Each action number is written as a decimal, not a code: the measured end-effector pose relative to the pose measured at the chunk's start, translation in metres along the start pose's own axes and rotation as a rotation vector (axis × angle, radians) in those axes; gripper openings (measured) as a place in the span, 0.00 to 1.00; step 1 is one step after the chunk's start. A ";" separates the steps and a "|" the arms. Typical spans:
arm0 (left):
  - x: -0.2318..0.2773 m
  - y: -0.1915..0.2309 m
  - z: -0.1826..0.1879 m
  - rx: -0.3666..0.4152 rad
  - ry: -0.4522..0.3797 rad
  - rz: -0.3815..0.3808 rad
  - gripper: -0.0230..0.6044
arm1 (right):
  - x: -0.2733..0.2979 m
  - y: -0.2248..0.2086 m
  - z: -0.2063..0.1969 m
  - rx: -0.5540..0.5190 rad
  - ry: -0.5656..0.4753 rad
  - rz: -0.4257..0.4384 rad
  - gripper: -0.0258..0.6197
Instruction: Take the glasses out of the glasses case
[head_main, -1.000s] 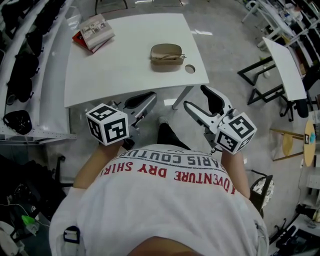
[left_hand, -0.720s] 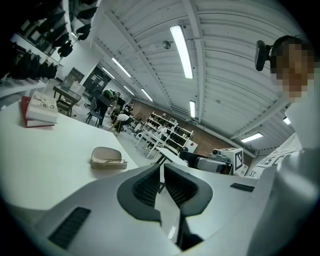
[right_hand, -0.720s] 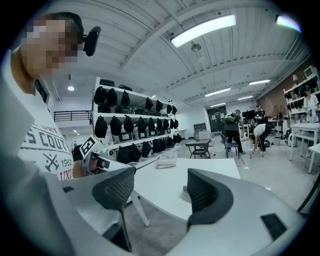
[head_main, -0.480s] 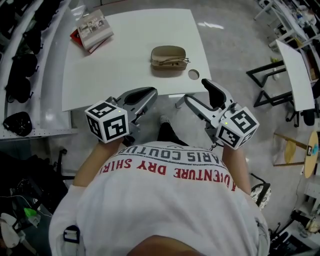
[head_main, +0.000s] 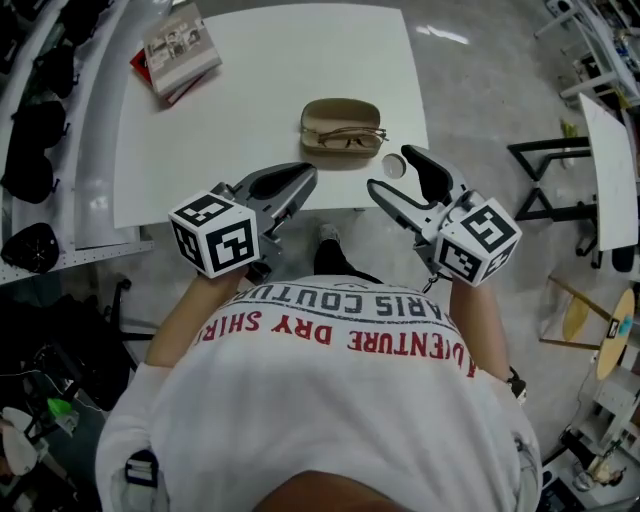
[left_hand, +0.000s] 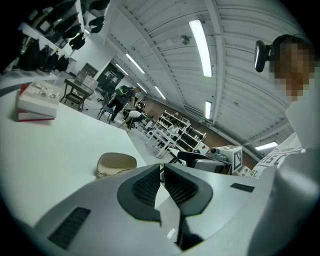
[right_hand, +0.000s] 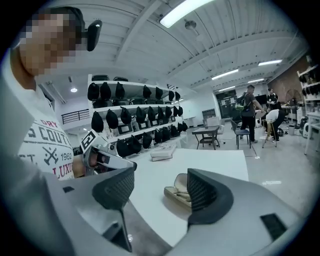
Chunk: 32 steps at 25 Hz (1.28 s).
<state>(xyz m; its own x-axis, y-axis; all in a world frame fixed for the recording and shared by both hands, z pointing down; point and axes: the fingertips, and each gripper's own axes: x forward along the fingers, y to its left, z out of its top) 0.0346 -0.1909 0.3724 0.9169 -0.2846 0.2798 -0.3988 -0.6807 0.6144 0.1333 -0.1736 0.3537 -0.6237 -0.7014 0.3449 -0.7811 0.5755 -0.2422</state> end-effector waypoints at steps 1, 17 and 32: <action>0.005 0.004 0.002 -0.005 0.001 0.006 0.11 | 0.005 -0.007 -0.001 -0.003 0.013 0.004 0.52; 0.041 0.062 0.017 -0.066 -0.006 0.136 0.11 | 0.075 -0.074 -0.031 -0.111 0.260 0.146 0.52; 0.047 0.098 0.008 -0.119 -0.030 0.243 0.11 | 0.128 -0.096 -0.094 -0.227 0.505 0.292 0.52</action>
<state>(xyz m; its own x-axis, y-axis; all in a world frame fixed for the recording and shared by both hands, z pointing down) 0.0388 -0.2762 0.4396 0.7935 -0.4512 0.4083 -0.6044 -0.5062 0.6152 0.1312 -0.2792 0.5065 -0.6767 -0.2482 0.6931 -0.5201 0.8275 -0.2115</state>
